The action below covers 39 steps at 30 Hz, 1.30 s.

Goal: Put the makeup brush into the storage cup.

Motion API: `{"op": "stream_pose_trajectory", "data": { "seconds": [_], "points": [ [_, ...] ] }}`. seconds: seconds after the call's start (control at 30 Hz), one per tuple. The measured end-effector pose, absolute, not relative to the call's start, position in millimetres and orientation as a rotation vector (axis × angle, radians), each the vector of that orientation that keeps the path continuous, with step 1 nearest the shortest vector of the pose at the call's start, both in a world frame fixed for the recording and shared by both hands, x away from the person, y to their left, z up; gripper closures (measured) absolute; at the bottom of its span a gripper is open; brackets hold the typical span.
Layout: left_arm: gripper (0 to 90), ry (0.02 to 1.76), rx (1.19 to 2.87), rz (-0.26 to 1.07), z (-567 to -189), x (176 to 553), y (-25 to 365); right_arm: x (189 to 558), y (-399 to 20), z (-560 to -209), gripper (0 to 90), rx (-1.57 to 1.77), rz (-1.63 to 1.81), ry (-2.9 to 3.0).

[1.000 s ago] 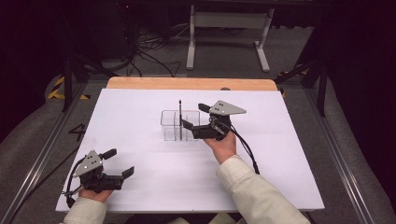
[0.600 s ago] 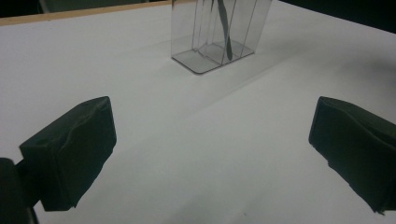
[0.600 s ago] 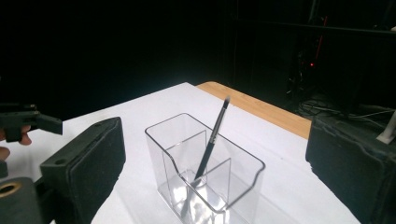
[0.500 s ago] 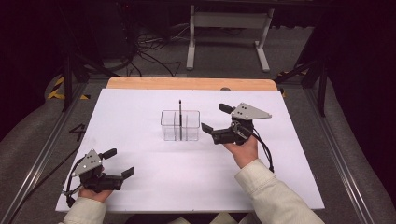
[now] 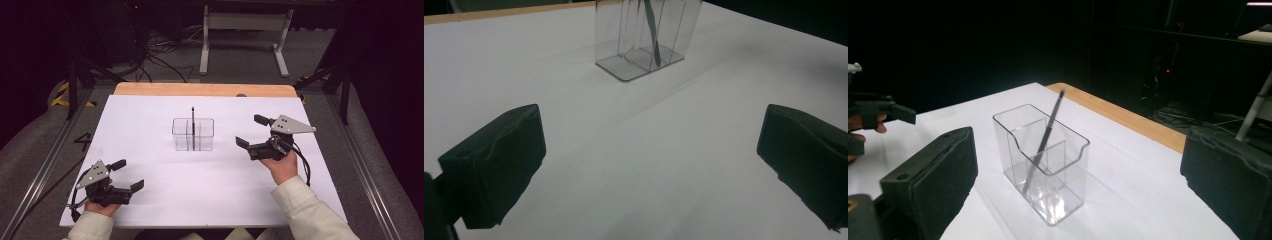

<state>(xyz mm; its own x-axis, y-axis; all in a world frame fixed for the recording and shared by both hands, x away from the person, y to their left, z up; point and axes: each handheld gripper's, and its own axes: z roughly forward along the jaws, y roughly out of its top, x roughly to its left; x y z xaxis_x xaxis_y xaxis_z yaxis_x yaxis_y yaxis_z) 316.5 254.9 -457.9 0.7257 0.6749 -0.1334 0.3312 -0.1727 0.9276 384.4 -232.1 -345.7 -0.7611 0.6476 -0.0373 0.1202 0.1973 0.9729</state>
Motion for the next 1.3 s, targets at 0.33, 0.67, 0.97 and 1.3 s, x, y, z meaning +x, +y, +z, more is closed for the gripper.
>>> {"op": "stream_pose_trajectory", "data": {
  "seconds": [0.33, 0.67, 0.97, 1.3],
  "points": [
    [0.0, 0.789, 1.783, 0.356, -458, 317, 254, 369, -265, -346, 0.3, 0.696, 1.565, 2.009],
    [0.0, 0.703, 1.789, 0.324, -455, 316, 252, 358, -294, -364, 0.0, 0.713, 1.544, 1.950],
    [0.0, 0.674, 1.783, 0.323, -451, 319, 250, 347, -315, -381, 0.0, 0.733, 1.521, 1.927],
    [0.0, 0.681, 1.777, 0.331, -451, 323, 251, 338, -331, -413, 0.0, 0.806, 1.528, 1.932]
  ]
}}
